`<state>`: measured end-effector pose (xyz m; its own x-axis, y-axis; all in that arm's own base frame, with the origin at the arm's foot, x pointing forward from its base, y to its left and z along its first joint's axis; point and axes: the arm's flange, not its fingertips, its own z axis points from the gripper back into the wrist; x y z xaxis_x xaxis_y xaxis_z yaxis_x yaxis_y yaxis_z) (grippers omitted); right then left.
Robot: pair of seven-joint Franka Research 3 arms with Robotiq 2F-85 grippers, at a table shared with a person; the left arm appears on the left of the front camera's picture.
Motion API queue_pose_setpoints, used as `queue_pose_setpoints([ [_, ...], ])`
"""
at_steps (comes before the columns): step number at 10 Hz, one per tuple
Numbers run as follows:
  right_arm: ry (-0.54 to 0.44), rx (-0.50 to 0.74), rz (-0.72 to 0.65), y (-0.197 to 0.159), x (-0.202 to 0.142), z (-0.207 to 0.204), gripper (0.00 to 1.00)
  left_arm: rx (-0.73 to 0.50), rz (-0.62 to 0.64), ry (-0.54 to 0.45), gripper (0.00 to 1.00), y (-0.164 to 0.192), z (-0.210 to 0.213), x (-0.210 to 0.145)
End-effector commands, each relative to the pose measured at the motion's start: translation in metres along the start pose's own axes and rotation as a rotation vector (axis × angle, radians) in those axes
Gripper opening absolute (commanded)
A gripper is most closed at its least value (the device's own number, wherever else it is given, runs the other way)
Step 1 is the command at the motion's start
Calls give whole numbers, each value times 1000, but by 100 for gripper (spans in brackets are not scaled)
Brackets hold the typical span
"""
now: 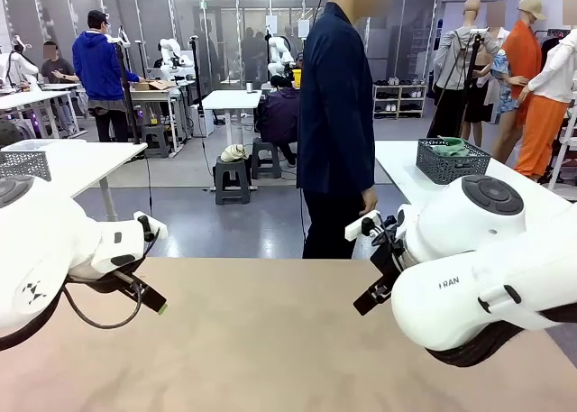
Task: Fold the towels and place them in the basket.
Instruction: When a person lays out a Towel with hook on the table, fold it in half twice.
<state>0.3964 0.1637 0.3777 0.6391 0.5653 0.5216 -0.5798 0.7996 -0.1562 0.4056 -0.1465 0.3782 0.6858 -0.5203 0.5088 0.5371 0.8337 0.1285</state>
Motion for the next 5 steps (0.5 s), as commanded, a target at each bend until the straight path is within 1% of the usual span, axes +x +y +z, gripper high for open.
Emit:
queue_pose_setpoints([
  [1,-28,27,-6,-27,12,17,100,-26,-4,-29,100,27,17,17],
  [3,-47,39,-22,-60,28,43,100,-35,9,-47,100,60,39,39],
  [5,-69,25,-34,-99,37,90,100,-56,16,-69,100,101,79,57],
])
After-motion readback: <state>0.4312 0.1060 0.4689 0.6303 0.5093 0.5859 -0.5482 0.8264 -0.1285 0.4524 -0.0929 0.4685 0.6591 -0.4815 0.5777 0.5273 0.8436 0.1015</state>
